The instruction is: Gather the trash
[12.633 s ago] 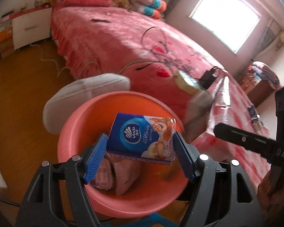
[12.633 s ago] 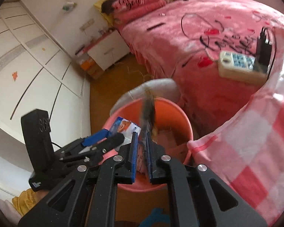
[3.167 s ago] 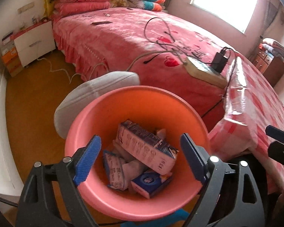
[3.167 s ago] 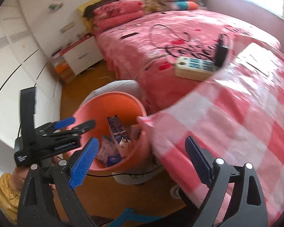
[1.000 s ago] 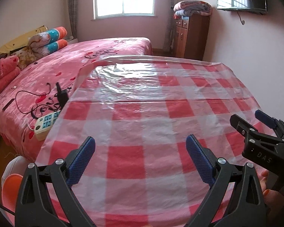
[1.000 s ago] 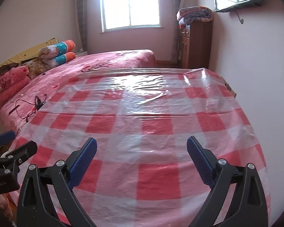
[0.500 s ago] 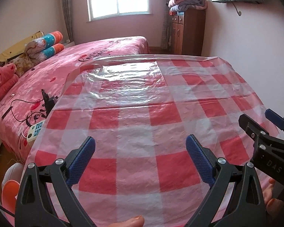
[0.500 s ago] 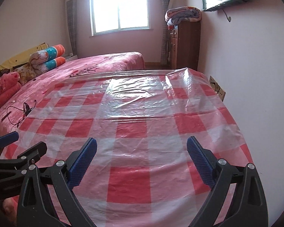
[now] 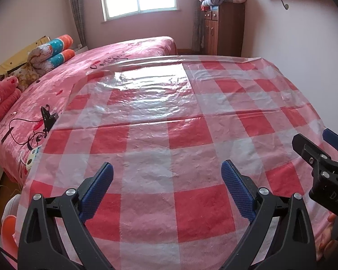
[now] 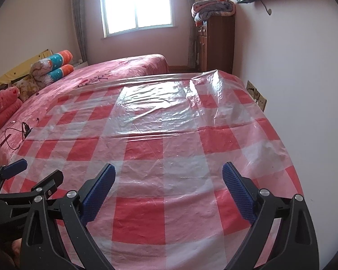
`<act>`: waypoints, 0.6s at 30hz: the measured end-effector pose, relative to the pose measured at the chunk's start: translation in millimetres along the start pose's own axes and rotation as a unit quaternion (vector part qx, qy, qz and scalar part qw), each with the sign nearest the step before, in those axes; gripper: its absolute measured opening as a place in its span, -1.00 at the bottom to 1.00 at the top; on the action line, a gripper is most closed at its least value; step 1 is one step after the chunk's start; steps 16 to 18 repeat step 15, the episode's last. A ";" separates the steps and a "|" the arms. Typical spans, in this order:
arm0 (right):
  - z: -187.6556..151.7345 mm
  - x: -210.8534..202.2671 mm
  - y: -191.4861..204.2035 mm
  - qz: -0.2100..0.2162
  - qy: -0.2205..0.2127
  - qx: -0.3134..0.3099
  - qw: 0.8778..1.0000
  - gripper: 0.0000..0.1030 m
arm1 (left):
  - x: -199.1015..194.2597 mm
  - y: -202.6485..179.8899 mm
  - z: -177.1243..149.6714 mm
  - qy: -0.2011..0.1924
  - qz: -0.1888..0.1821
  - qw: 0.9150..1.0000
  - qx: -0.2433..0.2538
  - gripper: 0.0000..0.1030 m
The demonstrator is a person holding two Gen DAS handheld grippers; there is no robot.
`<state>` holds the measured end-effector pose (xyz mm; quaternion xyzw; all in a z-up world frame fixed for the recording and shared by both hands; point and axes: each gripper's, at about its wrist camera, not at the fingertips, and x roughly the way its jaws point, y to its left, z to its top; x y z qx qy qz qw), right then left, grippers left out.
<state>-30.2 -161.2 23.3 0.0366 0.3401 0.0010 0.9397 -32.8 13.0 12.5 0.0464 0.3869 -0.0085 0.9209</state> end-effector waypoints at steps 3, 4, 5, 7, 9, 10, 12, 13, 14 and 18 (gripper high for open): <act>1.3 10.0 -1.1 -0.001 0.024 0.002 1.000 0.84 | 8.1 0.8 1.1 0.013 -0.002 1.000 -0.005 0.88; 1.7 13.7 -1.1 -0.003 0.033 0.003 0.999 0.84 | 10.9 0.5 1.3 0.018 -0.002 1.000 -0.006 0.88; 2.1 18.0 -1.0 -0.006 0.043 0.004 0.999 0.84 | 14.0 0.5 1.6 0.024 -0.002 1.000 -0.006 0.88; 2.3 25.4 0.0 -0.010 0.061 0.003 0.998 0.84 | 20.3 1.8 1.9 0.034 -0.002 0.999 -0.009 0.88; 1.7 32.6 2.5 -0.018 0.078 -0.002 0.997 0.84 | 25.9 2.1 2.5 0.044 -0.003 0.999 -0.012 0.88; 1.8 35.0 3.4 -0.024 0.084 -0.004 0.996 0.84 | 29.3 2.4 2.5 0.051 -0.003 0.999 -0.014 0.88; 1.7 39.3 5.4 -0.038 0.093 -0.006 0.995 0.85 | 33.7 2.5 2.5 0.059 -0.004 0.998 -0.017 0.88; 1.1 41.1 6.3 -0.042 0.099 -0.008 0.994 0.87 | 34.4 3.0 3.1 0.059 -0.007 0.998 -0.021 0.88; 0.6 44.4 7.7 -0.045 0.108 -0.011 0.993 0.87 | 35.4 3.2 3.5 0.060 -0.007 0.998 -0.022 0.88; -0.4 46.9 8.3 -0.048 0.114 -0.012 0.992 0.88 | 36.2 3.9 3.5 0.060 -0.009 0.998 -0.024 0.88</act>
